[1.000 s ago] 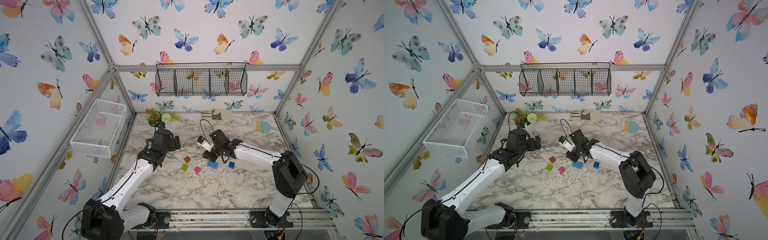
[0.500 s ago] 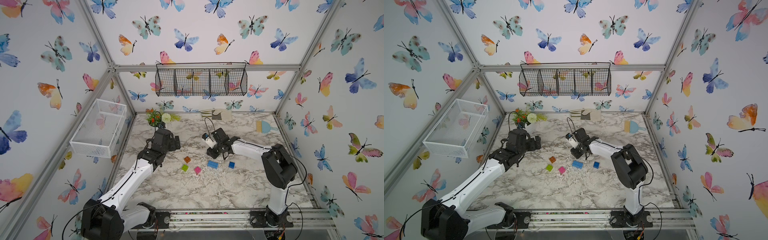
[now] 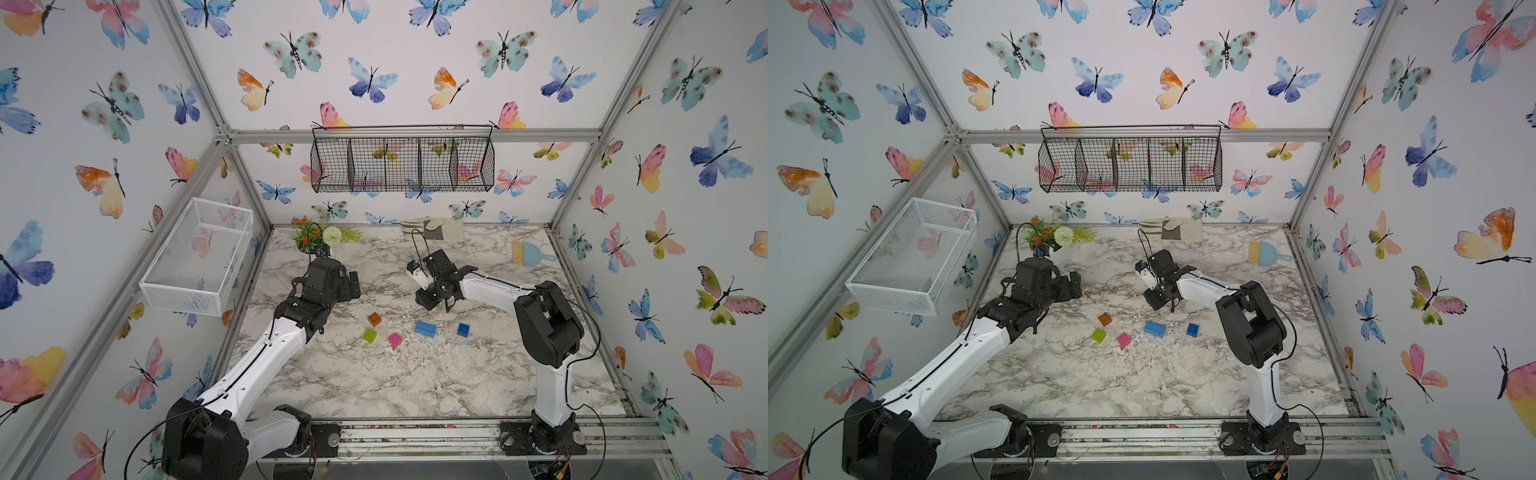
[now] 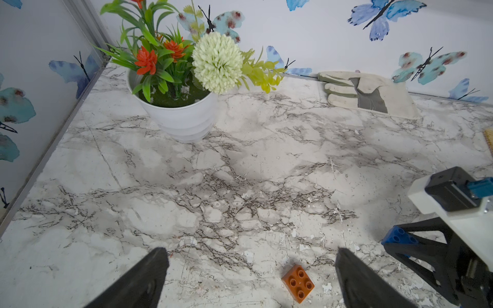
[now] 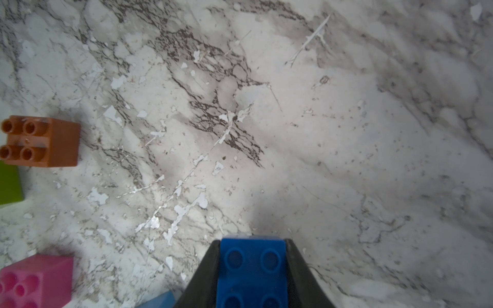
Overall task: Assemble the letter y with lego
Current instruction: Place the lego brick at the center of the board, then pick up the lego brick from the center of the board.
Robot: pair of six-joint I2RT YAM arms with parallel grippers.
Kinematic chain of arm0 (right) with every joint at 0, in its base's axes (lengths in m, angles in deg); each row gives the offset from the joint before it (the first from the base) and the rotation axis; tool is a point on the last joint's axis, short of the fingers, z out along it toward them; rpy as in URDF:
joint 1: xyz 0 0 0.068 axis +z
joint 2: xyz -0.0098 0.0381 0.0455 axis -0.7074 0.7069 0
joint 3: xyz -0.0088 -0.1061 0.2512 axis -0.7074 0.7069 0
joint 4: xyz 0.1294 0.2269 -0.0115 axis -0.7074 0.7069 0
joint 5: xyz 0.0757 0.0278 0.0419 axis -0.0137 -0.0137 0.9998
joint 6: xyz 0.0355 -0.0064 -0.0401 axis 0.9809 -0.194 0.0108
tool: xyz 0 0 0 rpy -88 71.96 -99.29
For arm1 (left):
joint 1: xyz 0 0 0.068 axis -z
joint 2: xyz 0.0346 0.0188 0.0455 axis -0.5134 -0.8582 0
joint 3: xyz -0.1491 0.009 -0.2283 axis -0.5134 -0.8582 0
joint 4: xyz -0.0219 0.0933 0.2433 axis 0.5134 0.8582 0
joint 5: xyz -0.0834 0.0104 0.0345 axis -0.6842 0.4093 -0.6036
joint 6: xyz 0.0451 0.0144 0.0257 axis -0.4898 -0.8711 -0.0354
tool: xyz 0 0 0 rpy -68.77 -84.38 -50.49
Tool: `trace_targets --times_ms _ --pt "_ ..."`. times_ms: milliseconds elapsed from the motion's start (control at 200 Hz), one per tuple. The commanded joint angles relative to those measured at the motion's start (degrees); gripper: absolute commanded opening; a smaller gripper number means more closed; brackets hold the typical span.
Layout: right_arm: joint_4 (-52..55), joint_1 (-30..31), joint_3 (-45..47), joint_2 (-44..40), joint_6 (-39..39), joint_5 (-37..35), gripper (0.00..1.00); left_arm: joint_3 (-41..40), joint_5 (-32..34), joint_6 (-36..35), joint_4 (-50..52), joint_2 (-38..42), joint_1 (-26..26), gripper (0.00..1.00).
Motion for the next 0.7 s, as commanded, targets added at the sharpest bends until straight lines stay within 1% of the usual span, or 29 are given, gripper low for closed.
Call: trace_targets --times_ms 0,100,280,476,696 --pt "1.29 0.03 0.51 0.60 0.87 -0.75 0.39 0.29 0.80 0.05 0.19 0.85 -0.29 0.99" --pt "1.68 -0.06 0.46 0.56 0.87 -0.72 0.42 0.33 0.82 0.10 0.28 0.85 -0.29 0.99" --pt "4.34 -0.15 -1.00 2.17 0.88 -0.39 0.42 0.27 1.05 0.08 0.28 1.15 -0.28 0.99" --pt "2.58 -0.15 0.29 0.83 1.03 0.21 0.43 0.31 0.90 0.20 0.26 0.93 -0.26 0.99" --pt "5.49 -0.15 -2.72 4.05 0.61 0.95 0.43 0.28 1.15 0.20 0.28 1.11 -0.29 0.99"
